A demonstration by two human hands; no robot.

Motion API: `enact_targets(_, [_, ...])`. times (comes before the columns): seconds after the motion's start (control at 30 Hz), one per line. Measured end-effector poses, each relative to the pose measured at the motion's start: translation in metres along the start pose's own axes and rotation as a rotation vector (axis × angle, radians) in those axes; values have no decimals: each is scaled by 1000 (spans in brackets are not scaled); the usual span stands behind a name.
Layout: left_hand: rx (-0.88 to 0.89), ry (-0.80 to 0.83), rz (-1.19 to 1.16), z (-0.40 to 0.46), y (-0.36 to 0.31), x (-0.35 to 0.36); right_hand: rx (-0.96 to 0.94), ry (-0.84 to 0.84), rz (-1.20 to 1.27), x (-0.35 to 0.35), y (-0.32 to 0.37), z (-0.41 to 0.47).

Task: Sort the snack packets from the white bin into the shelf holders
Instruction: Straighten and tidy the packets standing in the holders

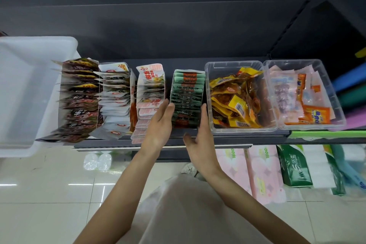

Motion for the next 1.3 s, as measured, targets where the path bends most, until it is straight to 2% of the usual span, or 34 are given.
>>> enact_targets(0.1, [54, 44, 50, 1, -3, -5, -70, -35, -95, -1, 1, 2])
enact_targets(0.17, [149, 136, 129, 3, -5, -7, -141, -53, -277, 0, 2, 2])
enact_targets(0.23, [254, 178, 306, 3, -3, -13, -251, -89, -539, 0, 7, 4])
enact_targets(0.3, [314, 136, 569, 7, 3, -19, -366, -160, -796, -1, 13, 9])
enact_targets(0.37, [340, 135, 751, 9, 7, -17, -393, -198, -957, -6, 18, 20])
enact_targets(0.5, [451, 107, 913, 14, 3, -6, -418, -151, -1121, -21, 32, 40])
enact_targets(0.6, [492, 54, 905, 21, -3, -8, -465, 68, -1155, -29, 43, 49])
enact_targets(0.67, [485, 53, 874, 25, 0, -9, -424, 195, -1034, -38, 53, 56])
enact_targets(0.73, [482, 50, 862, 24, 5, -9, -434, 221, -967, -46, 63, 64])
enact_targets(0.87, [509, -7, 802, 20, 10, -11, -598, 241, -1163, -43, 73, 82])
enact_targets(0.97, [502, -10, 762, 20, 13, -12, -675, 354, -1309, -32, 76, 88])
enact_targets(1.07, [490, -2, 746, 21, 16, -11, -662, 457, -1355, -24, 80, 94])
enact_targets(1.3, [495, -23, 714, 20, 17, -11, -571, 499, -1417, -15, 78, 112])
Point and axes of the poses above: each hand's wrist, its own z-axis towards the middle knuckle, its own x-axis out of the palm, y = z × x, the point moved 4 cm from there along z, towards the middle knuckle, and after that the axes turned 4 degrees about x, right-handed, at the moved point
